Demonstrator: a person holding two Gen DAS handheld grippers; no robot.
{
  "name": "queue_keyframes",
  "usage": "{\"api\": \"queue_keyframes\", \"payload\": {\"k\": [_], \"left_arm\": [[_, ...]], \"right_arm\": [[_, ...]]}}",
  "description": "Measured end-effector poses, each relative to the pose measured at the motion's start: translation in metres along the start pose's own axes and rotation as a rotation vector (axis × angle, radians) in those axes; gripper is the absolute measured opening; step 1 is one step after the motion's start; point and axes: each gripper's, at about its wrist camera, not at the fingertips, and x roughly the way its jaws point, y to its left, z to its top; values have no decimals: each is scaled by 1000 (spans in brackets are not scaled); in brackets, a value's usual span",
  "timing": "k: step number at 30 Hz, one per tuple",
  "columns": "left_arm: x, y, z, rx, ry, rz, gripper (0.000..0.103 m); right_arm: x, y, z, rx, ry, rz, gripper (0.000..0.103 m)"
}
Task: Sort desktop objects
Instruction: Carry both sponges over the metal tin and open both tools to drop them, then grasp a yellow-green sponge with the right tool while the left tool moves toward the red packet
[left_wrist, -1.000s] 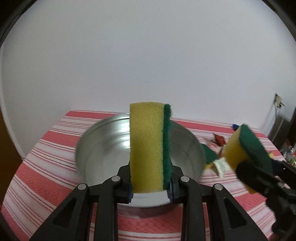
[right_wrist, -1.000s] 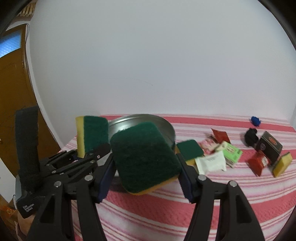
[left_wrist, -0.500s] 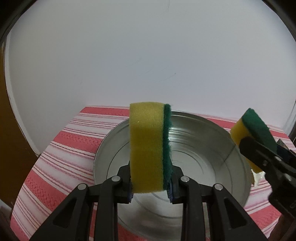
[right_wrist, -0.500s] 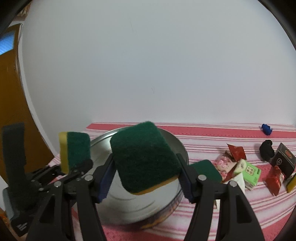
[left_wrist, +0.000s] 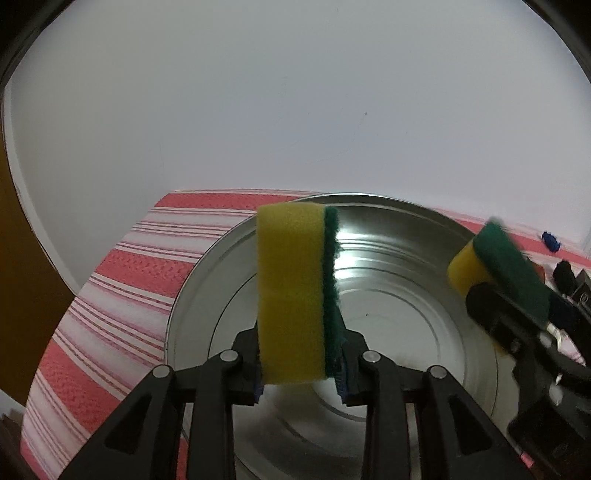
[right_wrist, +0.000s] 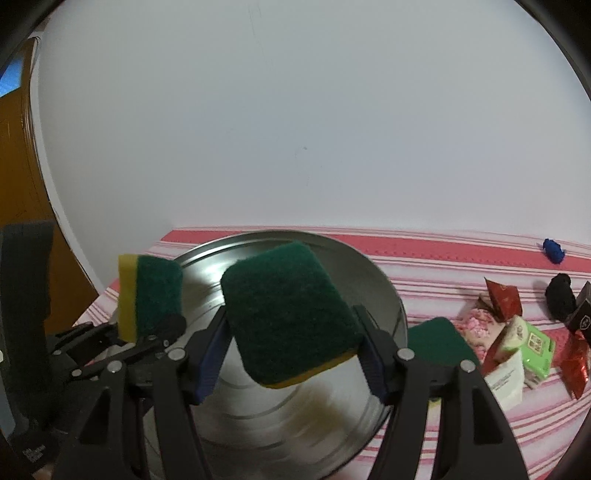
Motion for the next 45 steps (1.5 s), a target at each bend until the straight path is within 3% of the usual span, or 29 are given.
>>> {"api": "queue_keyframes", "payload": {"k": [1,2,4,6,8,12,17,23,28,30,33,45], "left_arm": [[1,0,0,-4,-10,10,43],[2,2,-1,-14,-30,22,55],[-2,8,-4,-52,-83,35,64],[-9,9,-5,-83,-134,53,83],[-13,10,-5,-83,-164,76,89],[-21,13,-6,-89,-220,126,89],[-34,35,-8,-172,-330,193,89],[-42,39,-12,-229,-379,209,89],[-56,11,-20,-170,-409,174,89],[-53,0,-22,-127,-396,162,89],[-62,-14,-24,-72,-447,160,89],[-79,-57,-35,-30,-408,42,89]], "right_arm": [[-2,0,0,0,-4,2,77],[-6,-2,0,0,-20,0,81],[-16,-4,-1,4,-60,-22,85],[-28,-8,-4,12,-109,-53,96],[-37,-12,-6,22,-145,-70,100],[-46,-25,-3,66,-207,-115,100],[-58,-35,2,124,-251,-160,103],[-54,-34,1,131,-271,-224,103],[-57,-30,-2,82,-303,-286,103],[-58,-30,-4,69,-295,-301,103],[-62,-37,-8,55,-265,-323,103],[-104,-107,-32,108,-211,-447,103]]}}
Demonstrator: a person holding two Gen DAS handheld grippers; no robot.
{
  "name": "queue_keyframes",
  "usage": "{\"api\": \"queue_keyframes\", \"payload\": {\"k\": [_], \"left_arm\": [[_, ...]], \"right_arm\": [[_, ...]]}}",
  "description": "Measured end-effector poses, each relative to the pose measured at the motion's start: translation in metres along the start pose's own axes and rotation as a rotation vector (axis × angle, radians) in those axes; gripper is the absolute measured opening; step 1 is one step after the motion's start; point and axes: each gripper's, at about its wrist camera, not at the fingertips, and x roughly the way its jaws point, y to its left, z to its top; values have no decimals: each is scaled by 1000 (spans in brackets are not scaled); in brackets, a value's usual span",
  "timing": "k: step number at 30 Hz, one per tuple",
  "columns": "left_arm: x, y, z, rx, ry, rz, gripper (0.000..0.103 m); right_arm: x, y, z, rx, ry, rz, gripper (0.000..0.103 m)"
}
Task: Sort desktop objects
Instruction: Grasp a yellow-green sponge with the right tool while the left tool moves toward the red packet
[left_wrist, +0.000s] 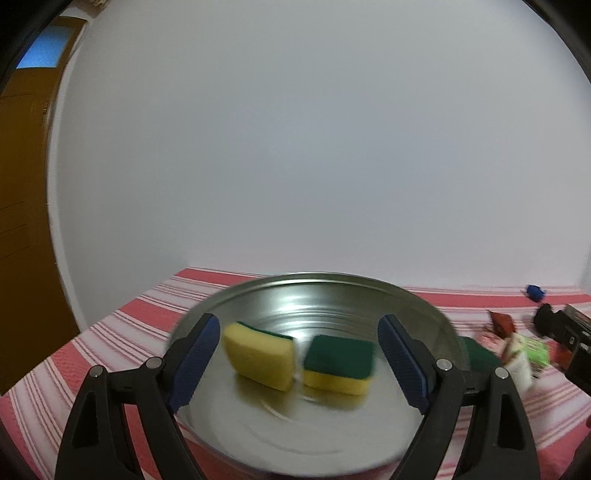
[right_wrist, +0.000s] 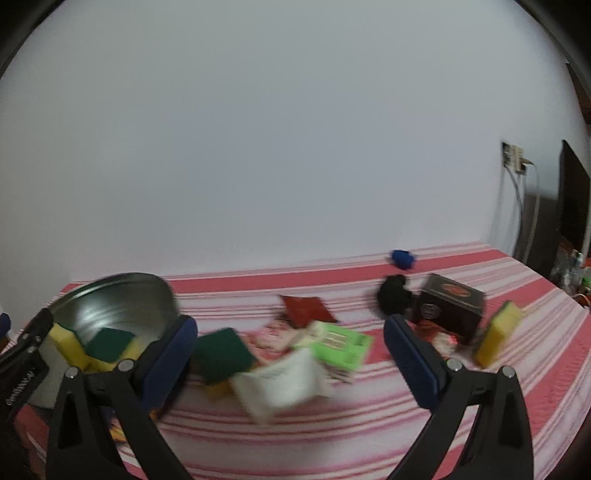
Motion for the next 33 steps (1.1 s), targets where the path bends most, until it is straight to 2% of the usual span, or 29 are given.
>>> {"api": "queue_keyframes", "payload": {"k": [8,17,23,28,33], "left_arm": [[-11,-53,-6,76,27,-129,89],[-15,-119,-19,215,102,-308,89],[-19,-168,-25,307,166,-422,89],[-22,-202,-29,368,201,-486,89],[-22,-227,-31,413,230,-525,89]], "right_arm": [[-6,-59,-1,7,30,-86,103],[-10,-134,-3,-45,70,-183,103],[10,-182,-1,-70,187,-139,103],[37,-189,-4,-171,287,-144,103],[60,-195,-6,-171,362,-127,103]]}}
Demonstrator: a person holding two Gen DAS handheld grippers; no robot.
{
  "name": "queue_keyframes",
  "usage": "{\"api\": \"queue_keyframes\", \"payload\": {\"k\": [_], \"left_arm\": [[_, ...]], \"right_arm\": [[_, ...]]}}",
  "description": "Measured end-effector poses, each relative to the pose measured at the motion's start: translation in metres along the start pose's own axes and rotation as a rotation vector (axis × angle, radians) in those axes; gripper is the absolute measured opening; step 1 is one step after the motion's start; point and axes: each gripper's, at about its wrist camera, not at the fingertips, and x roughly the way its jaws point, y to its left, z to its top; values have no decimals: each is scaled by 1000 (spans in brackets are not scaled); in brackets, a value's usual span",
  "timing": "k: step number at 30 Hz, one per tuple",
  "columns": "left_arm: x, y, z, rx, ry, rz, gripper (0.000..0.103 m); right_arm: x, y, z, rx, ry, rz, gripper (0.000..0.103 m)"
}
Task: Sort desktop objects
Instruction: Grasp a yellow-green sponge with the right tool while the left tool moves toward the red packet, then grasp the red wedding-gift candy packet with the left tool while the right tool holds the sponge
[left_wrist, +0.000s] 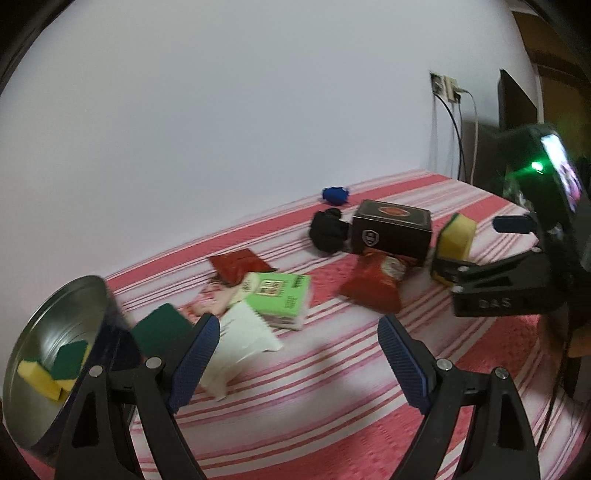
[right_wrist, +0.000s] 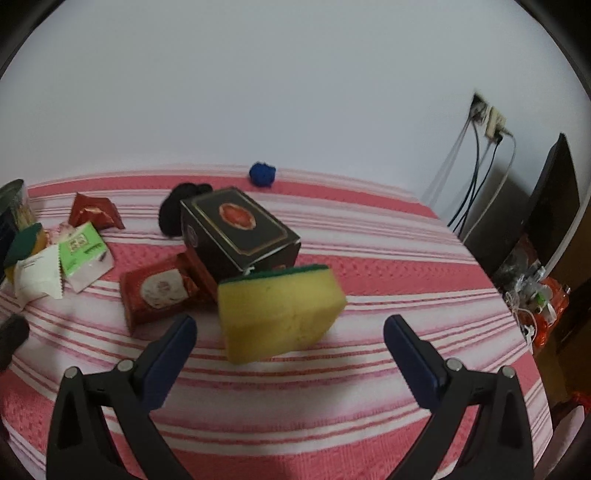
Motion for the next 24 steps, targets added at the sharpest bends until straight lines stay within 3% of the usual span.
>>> {"api": "queue_keyframes", "payload": {"k": [4,6,7,8,14,17,20,24], "left_arm": [[9,-13,7,37,11,-34,89],[15,-18,11,66,21,-38,89],[19,-21,13,78,28,-38,89],[21,-22,14,82,33,-40,89],[42,-29,30,88,75,-102,89],[59,-38,41,101,113,-143,89],[78,-52,46,138,151,-149,89],[99,-66,49,184,213,-136,89]], "right_arm": [[16,-5,3,16,55,39,102],[18,-9,3,31,64,97,90],[19,-11,2,41,68,110,71],[20,-13,1,51,72,130,69],[2,-38,-6,173,-26,228,67],[-12,-48,-8,206,-95,201,67],[-20,-50,-6,200,-148,120,68],[-23,-53,-4,213,-156,119,68]]}}
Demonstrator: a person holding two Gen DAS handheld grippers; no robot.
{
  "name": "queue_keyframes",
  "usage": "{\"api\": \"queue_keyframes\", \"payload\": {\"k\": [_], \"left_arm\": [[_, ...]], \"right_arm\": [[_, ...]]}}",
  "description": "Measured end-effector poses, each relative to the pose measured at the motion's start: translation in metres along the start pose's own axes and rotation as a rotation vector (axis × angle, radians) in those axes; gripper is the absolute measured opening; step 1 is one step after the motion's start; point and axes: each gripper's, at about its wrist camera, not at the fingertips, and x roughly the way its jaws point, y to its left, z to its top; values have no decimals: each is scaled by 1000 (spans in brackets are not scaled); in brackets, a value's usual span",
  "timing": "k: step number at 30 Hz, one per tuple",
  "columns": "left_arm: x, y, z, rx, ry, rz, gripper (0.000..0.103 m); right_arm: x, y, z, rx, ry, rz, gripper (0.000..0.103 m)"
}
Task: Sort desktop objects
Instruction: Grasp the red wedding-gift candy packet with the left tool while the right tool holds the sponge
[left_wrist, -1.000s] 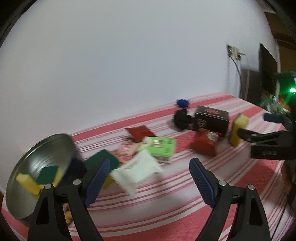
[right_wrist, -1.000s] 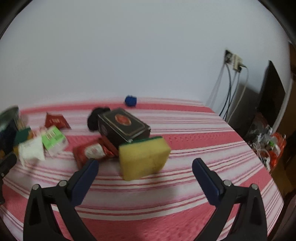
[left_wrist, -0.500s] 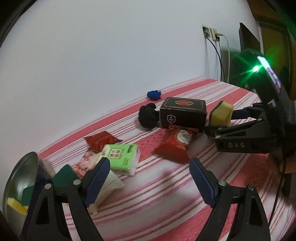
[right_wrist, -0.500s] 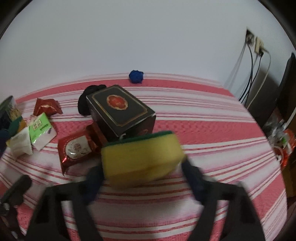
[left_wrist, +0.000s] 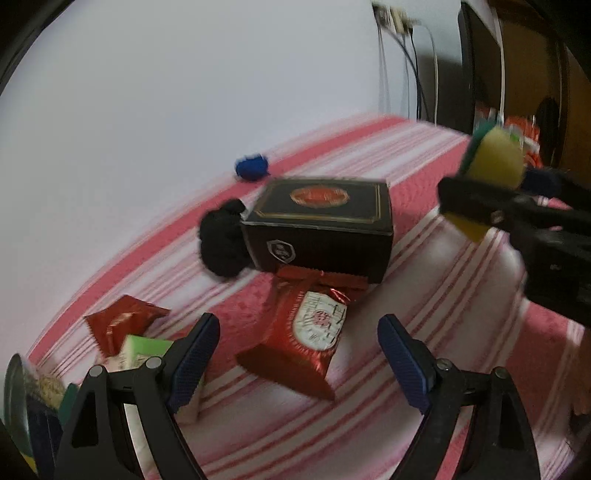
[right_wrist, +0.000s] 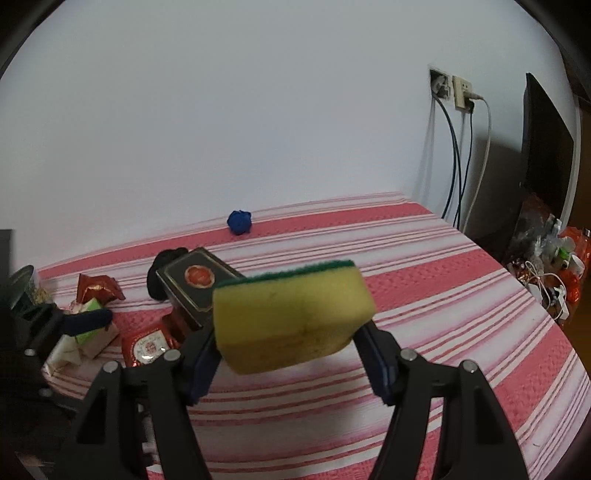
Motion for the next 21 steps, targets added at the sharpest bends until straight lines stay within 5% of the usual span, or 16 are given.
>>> {"api": "queue_keyframes", "payload": {"k": [2,6,8,13,21], "left_arm": [[5,-1,3,-2,14,-16,86],[9,3,5,-35,20,-93,51],[8,4,2,-53,23,-130,44],[4,7,-2,-88,24,-101,42],[-50,3,-24,-114,-157,-24,41]], "right_arm": [[1,-3,3,2,1,0,68],[2,-2,4,8,1,-2,69],[5,-4,3,17,6,-6,69],[6,-10,4,47,10,0,69],[3,-17,5,66,-14,-1,69]]}}
